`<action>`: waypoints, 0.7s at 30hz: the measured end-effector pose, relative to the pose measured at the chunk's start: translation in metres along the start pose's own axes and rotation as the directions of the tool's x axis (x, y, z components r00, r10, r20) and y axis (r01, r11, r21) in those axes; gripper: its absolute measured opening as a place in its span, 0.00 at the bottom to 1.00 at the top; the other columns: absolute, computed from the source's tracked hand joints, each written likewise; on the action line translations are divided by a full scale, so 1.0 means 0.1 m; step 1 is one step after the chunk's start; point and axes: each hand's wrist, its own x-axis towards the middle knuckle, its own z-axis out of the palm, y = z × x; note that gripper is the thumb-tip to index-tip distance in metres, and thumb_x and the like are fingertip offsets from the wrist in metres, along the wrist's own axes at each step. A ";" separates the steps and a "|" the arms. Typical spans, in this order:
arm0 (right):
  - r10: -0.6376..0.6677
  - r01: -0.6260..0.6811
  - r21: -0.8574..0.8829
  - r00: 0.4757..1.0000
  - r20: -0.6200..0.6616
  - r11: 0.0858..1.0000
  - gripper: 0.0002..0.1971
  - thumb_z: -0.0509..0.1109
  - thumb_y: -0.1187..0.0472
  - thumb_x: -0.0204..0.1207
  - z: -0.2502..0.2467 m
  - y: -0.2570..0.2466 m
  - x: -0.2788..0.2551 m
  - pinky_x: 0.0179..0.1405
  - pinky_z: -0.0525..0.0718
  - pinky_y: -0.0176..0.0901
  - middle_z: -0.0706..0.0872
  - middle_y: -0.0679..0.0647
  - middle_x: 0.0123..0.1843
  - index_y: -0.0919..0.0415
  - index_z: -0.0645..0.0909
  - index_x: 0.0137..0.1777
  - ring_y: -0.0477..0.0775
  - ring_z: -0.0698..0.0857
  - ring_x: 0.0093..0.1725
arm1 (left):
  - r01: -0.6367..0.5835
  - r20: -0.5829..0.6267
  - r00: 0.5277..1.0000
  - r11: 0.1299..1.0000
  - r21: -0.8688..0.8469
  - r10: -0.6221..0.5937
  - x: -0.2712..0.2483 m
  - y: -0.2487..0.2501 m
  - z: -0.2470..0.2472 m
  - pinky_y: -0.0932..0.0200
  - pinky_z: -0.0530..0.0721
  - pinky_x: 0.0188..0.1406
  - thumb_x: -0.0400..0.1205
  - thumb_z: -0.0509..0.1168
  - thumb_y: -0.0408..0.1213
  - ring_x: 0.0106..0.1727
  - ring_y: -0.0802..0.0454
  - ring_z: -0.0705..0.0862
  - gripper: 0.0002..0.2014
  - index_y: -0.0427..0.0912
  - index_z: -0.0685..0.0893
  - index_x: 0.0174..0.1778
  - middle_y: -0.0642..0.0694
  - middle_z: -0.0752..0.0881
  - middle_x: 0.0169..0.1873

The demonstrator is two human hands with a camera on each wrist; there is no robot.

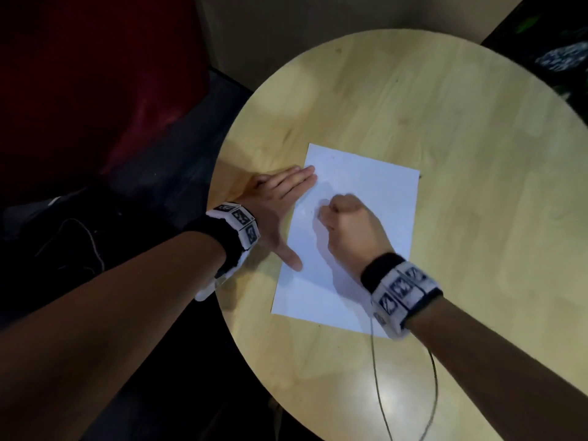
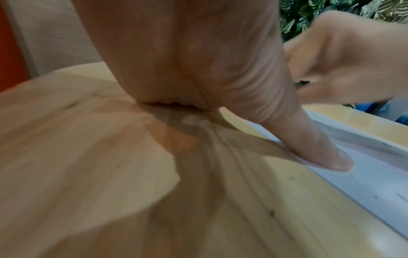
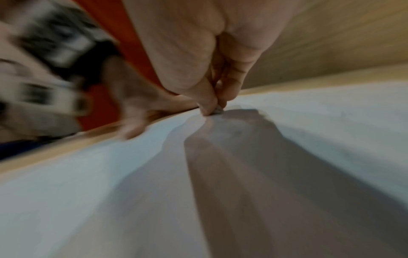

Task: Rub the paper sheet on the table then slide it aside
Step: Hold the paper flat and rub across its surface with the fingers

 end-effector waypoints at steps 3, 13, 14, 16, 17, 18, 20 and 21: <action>-0.053 0.050 0.045 0.995 0.079 0.998 0.14 0.73 0.72 0.65 0.10 -0.13 -0.65 0.37 0.86 0.47 0.83 0.56 0.48 0.61 0.86 0.51 0.58 0.81 0.48 | 0.012 -0.015 1.000 1.000 0.011 -0.012 -0.02 0.00 0.00 0.51 0.40 0.83 0.51 0.72 0.84 0.87 0.60 0.31 0.79 0.55 0.33 0.89 0.60 0.30 0.87; 0.135 -0.090 0.373 0.986 -0.097 0.924 0.08 0.68 0.63 0.79 0.01 0.11 -0.83 0.46 0.79 0.37 0.83 0.49 0.41 0.56 0.88 0.51 0.47 0.82 0.43 | -0.074 -0.017 0.997 0.997 -0.023 0.074 -0.02 0.31 -0.04 0.49 0.38 0.87 0.62 0.82 0.63 0.88 0.56 0.30 0.73 0.46 0.36 0.90 0.53 0.30 0.88; 0.190 -0.132 0.383 0.975 -0.117 0.914 0.07 0.69 0.63 0.79 0.02 0.14 -0.80 0.45 0.80 0.38 0.83 0.48 0.41 0.55 0.88 0.50 0.45 0.82 0.42 | -0.093 -0.024 0.995 0.995 -0.034 0.093 0.01 0.38 -0.02 0.49 0.38 0.88 0.63 0.82 0.61 0.88 0.56 0.30 0.72 0.45 0.38 0.90 0.52 0.31 0.88; 0.242 -0.176 0.386 0.961 -0.131 0.905 0.05 0.72 0.64 0.77 0.05 0.16 -0.78 0.42 0.80 0.35 0.82 0.48 0.39 0.54 0.89 0.47 0.40 0.80 0.38 | -0.086 -0.053 0.995 0.993 -0.079 0.082 0.06 0.49 0.04 0.54 0.33 0.86 0.62 0.81 0.68 0.87 0.56 0.30 0.73 0.45 0.38 0.90 0.52 0.31 0.88; 0.246 -0.180 0.393 0.961 -0.124 0.902 0.06 0.73 0.65 0.76 0.06 0.15 -0.78 0.41 0.79 0.32 0.82 0.47 0.38 0.55 0.89 0.46 0.39 0.79 0.36 | -0.071 -0.068 0.996 0.993 -0.089 0.065 0.08 0.51 0.08 0.57 0.29 0.83 0.59 0.79 0.73 0.87 0.57 0.30 0.76 0.45 0.37 0.90 0.52 0.31 0.88; 0.239 -0.182 0.400 0.966 -0.097 0.898 0.06 0.73 0.66 0.76 0.05 0.14 -0.78 0.41 0.79 0.32 0.81 0.47 0.38 0.55 0.89 0.45 0.40 0.80 0.36 | -0.059 -0.088 0.995 0.995 -0.082 0.052 0.09 0.52 0.11 0.60 0.26 0.81 0.56 0.77 0.77 0.87 0.57 0.30 0.78 0.46 0.37 0.90 0.52 0.32 0.88; 0.180 -0.141 0.389 0.981 -0.066 0.911 0.05 0.74 0.66 0.76 -0.01 0.13 -0.73 0.39 0.77 0.32 0.79 0.47 0.36 0.57 0.88 0.41 0.43 0.79 0.35 | -0.042 -0.121 0.992 0.998 -0.048 0.035 0.10 0.51 0.16 0.62 0.22 0.78 0.53 0.74 0.82 0.88 0.57 0.31 0.80 0.46 0.37 0.91 0.52 0.33 0.89; 0.152 -0.112 0.364 0.985 -0.083 0.925 0.05 0.74 0.66 0.76 -0.03 0.16 -0.65 0.39 0.76 0.32 0.77 0.46 0.35 0.58 0.87 0.40 0.44 0.79 0.34 | -0.037 -0.118 0.992 0.999 -0.038 0.032 0.10 0.50 0.17 0.62 0.23 0.78 0.52 0.73 0.84 0.88 0.57 0.31 0.81 0.46 0.37 0.90 0.52 0.33 0.89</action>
